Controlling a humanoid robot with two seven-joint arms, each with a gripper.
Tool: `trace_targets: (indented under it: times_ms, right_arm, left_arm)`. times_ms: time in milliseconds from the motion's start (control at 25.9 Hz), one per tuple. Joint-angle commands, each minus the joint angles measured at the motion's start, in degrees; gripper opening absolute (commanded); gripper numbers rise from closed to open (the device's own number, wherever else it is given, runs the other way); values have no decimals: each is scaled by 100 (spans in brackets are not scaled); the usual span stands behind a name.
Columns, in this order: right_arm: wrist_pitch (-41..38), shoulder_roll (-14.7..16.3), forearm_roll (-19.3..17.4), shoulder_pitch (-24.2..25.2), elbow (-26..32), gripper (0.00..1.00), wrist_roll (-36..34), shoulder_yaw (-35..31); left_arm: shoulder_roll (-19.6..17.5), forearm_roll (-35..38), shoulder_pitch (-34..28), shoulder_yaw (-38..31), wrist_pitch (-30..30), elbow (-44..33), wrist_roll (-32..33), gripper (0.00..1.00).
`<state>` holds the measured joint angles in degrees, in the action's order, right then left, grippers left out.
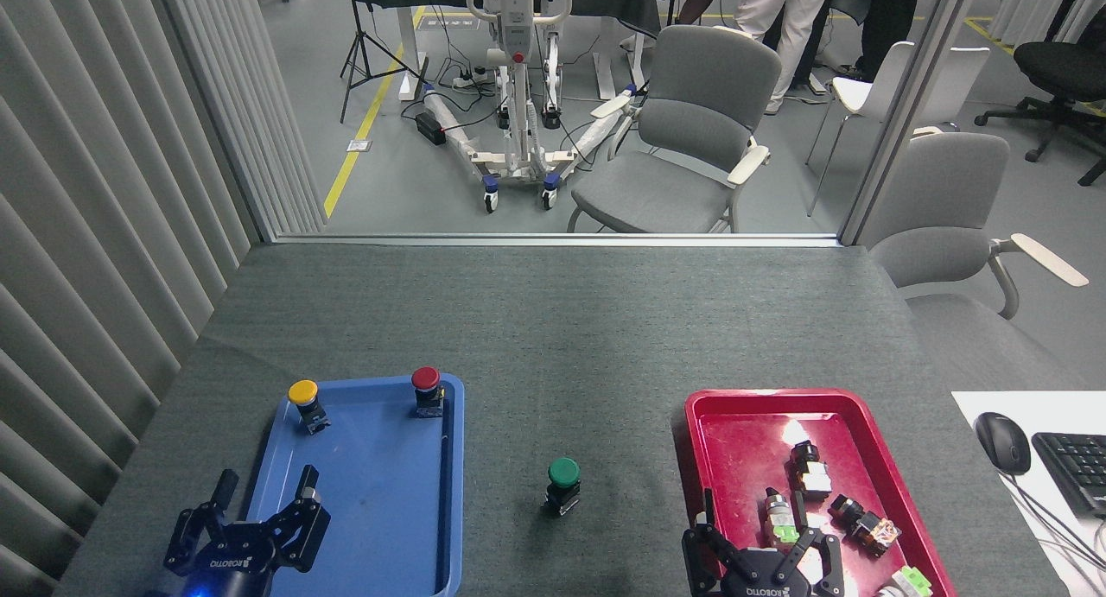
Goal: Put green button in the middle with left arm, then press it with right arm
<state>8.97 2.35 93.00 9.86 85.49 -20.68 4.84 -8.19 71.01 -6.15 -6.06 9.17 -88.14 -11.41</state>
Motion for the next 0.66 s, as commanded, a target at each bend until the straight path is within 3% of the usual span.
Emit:
trace_targets:
  times_ms: [0,618]
  right_arm:
    - [-9,-25,-1,42,65,99,-68,-18]
    - [-79,-25,-1,95,30,100,-252,-27]
  left_arm:
    - [54,-8,17,9,24,-2,-54,100]
    - [213,-8,131,149,946,60,-256,100]
